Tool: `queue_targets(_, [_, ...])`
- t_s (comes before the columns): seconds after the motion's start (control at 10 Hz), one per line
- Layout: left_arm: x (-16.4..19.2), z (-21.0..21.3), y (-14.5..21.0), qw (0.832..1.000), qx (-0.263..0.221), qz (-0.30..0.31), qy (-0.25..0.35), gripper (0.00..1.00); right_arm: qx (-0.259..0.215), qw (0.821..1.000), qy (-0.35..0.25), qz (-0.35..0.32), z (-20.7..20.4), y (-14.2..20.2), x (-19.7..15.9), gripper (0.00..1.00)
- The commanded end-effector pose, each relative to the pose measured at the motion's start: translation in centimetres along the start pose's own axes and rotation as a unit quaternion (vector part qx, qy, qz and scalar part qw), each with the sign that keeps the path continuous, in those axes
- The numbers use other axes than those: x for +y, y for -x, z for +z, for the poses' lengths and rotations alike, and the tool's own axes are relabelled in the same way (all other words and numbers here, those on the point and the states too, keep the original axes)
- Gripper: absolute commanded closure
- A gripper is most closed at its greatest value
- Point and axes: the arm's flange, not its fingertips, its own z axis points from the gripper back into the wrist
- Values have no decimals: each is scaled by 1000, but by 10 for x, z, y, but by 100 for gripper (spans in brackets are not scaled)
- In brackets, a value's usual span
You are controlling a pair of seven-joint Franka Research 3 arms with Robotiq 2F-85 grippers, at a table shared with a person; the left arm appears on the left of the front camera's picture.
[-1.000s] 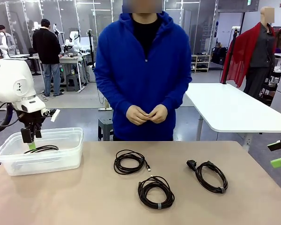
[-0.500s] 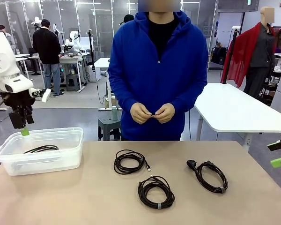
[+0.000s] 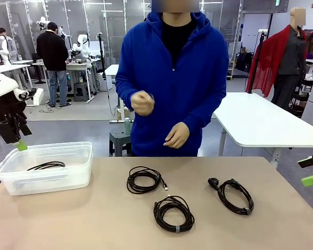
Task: Organize and store the cables.
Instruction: Place the Power Cable into the Organizing box.
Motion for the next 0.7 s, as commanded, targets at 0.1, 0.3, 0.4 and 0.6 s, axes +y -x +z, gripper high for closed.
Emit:
queue_targets(0.1, [-34, 26, 25, 997, -55, 3, -45, 0, -9, 1000, 1, 1, 1, -1, -1, 0])
queue_targets(0.3, [-46, 38, 46, 993, -99, 8, -63, 0, -9, 1000, 1, 1, 1, -1, -1, 0])
queue_targets(0.4, [-52, 44, 56, 991, -116, 15, -62, 0, -9, 1000, 1, 1, 1, -1, -1, 0])
queue_targets(0.6, [-47, 41, 59, 990, -129, 19, -57, 0, -9, 1000, 1, 1, 1, -1, -1, 0])
